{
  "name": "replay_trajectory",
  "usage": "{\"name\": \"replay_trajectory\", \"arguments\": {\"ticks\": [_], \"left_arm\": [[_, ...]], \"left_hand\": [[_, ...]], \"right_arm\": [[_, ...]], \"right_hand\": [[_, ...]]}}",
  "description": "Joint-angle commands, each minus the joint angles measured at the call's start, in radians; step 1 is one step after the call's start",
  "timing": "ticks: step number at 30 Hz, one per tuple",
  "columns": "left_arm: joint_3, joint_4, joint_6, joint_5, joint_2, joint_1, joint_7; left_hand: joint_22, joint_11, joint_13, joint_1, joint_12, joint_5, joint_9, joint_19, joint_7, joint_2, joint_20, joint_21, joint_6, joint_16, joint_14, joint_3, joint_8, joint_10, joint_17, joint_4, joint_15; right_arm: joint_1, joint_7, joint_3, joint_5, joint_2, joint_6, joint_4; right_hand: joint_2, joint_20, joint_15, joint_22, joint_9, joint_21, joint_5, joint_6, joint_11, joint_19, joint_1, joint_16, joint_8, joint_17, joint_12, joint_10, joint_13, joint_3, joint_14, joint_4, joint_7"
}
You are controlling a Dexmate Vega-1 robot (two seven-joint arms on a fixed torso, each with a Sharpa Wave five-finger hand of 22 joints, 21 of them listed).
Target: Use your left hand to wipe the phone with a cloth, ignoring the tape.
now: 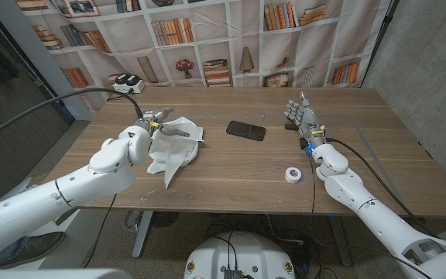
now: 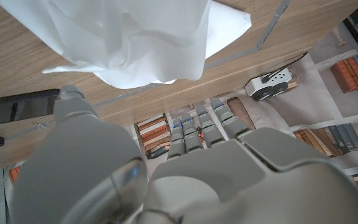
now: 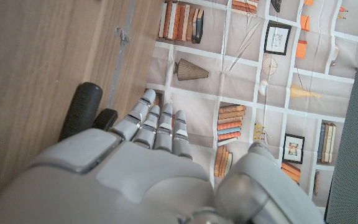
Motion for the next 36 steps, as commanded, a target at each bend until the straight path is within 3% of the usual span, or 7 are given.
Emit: {"name": "replay_trajectory", "arguments": {"ticks": [1, 9, 17, 27, 31, 36], "left_arm": [[0.065, 0.037, 0.036, 0.076, -0.029, -0.041, -0.052], [0.145, 0.078, 0.072, 0.176, -0.061, -0.093, -0.128], [0.145, 0.099, 0.048, 0.179, -0.076, -0.094, -0.160], [0.152, 0.120, 0.041, 0.185, -0.103, -0.091, -0.186], [0.147, 0.131, 0.030, 0.168, -0.112, -0.087, -0.186], [0.154, 0.158, 0.026, 0.163, -0.131, -0.088, -0.178]], "left_hand": [[0.000, -0.008, 0.005, 0.013, -0.002, 0.007, 0.006, -0.006, -0.006, 0.003, -0.003, -0.001, -0.001, -0.003, -0.003, -0.004, -0.001, 0.002, 0.003, -0.007, -0.006], [0.000, -0.013, 0.005, 0.025, -0.001, 0.010, 0.006, -0.006, -0.012, 0.010, -0.001, -0.001, 0.002, -0.001, 0.000, -0.004, 0.001, 0.001, 0.004, -0.010, -0.011], [0.000, -0.017, 0.005, 0.036, 0.001, 0.012, 0.007, 0.003, -0.015, 0.016, 0.002, 0.003, 0.002, 0.000, 0.003, -0.005, 0.002, 0.004, 0.004, -0.013, -0.015], [-0.001, -0.008, 0.006, 0.055, 0.004, 0.016, 0.008, 0.018, -0.018, 0.025, 0.048, 0.007, 0.009, 0.001, 0.005, -0.007, 0.004, 0.012, 0.004, -0.018, -0.007], [-0.001, -0.009, 0.006, 0.063, 0.002, 0.017, 0.008, 0.020, -0.017, 0.028, 0.086, 0.006, 0.011, -0.001, 0.002, -0.010, 0.005, 0.008, 0.003, -0.020, 0.000], [-0.001, 0.004, 0.006, 0.070, 0.001, 0.018, 0.009, 0.020, -0.017, 0.031, 0.090, 0.006, 0.009, -0.004, -0.008, -0.012, 0.004, 0.004, 0.003, -0.022, 0.009]], "right_arm": [[0.009, -0.003, -0.004, 0.000, 0.012, 0.007, 0.021], [0.020, -0.007, -0.009, -0.004, 0.017, -0.002, 0.029], [0.037, -0.001, -0.017, -0.005, 0.028, -0.006, 0.047], [0.041, 0.004, -0.019, -0.003, 0.029, -0.011, 0.049], [0.037, 0.005, -0.017, 0.001, 0.026, -0.013, 0.046], [0.037, 0.011, -0.017, 0.007, 0.028, -0.014, 0.051]], "right_hand": [[0.002, -0.008, 0.003, 0.002, 0.001, -0.002, -0.005, 0.007, 0.002, 0.010, 0.011, 0.000, 0.001, 0.005, 0.003, 0.016, 0.001, 0.004, 0.011, -0.007, -0.002], [0.001, -0.004, 0.002, 0.002, 0.001, -0.003, -0.006, 0.007, 0.000, 0.017, 0.012, 0.002, 0.000, 0.005, 0.005, 0.023, 0.001, 0.002, 0.019, -0.008, -0.005], [0.000, -0.001, -0.004, 0.003, 0.001, -0.003, -0.008, 0.015, -0.001, 0.032, 0.012, 0.006, 0.002, 0.005, 0.009, 0.038, 0.001, 0.001, 0.034, -0.010, -0.010], [0.000, 0.004, -0.005, 0.003, 0.001, -0.006, -0.009, 0.019, -0.006, 0.040, 0.013, 0.007, 0.002, 0.005, 0.012, 0.051, 0.001, -0.001, 0.046, -0.011, -0.012], [0.000, 0.004, -0.005, 0.003, 0.001, -0.006, -0.010, 0.022, -0.007, 0.042, 0.013, 0.007, 0.003, 0.005, 0.013, 0.053, 0.001, -0.001, 0.049, -0.012, -0.011], [0.000, 0.003, -0.005, 0.003, 0.001, -0.007, -0.010, 0.025, -0.007, 0.045, 0.014, 0.008, 0.003, 0.005, 0.013, 0.056, 0.002, -0.002, 0.052, -0.012, -0.009]]}}
